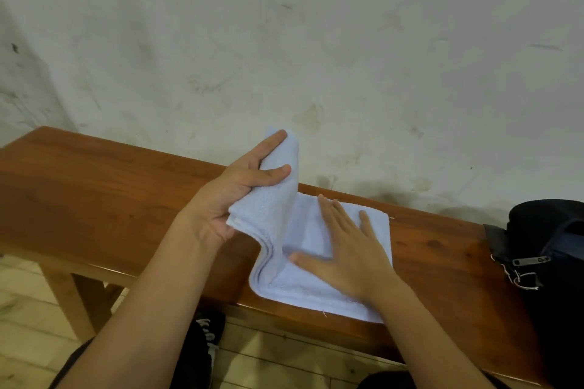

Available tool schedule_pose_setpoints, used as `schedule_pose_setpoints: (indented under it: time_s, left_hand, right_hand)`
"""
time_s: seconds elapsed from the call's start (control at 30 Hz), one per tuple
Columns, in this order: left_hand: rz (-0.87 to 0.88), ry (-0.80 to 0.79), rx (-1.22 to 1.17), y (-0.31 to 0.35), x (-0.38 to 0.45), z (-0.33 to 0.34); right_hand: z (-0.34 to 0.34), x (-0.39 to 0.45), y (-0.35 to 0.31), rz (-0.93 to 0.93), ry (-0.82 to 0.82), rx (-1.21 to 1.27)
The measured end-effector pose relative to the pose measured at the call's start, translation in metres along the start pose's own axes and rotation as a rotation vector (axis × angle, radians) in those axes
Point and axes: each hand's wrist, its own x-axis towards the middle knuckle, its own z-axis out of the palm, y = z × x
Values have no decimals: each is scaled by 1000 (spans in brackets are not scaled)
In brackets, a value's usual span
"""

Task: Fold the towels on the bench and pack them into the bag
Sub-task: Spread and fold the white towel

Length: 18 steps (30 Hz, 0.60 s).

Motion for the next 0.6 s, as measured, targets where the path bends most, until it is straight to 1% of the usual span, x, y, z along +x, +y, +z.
schedule_pose_setpoints:
  time_s: [0.1, 0.17, 0.27, 0.37, 0.43, 0.5, 0.6]
  left_hand:
    - [-18, -10, 59, -7, 0, 5]
    - [-39, -20, 122, -13, 3, 10]
    - [-90, -87, 191, -25, 7, 21]
    - [-108, -139, 341, -43, 7, 36]
    - [-110, -142, 428, -53, 9, 43]
    - [-116, -137, 467, -60, 13, 46]
    - [-144, -126, 507, -66, 18, 46]
  right_hand:
    - [-10, -7, 24, 23, 24, -113]
    - [-10, -10, 34, 42, 13, -142]
    - [-3, -12, 36, 46, -5, -113]
    - [3, -9, 36, 37, -2, -84]
    - [7, -5, 37, 15, 5, -100]
    - [9, -3, 39, 5, 16, -95]
    - [9, -3, 43, 9, 20, -5]
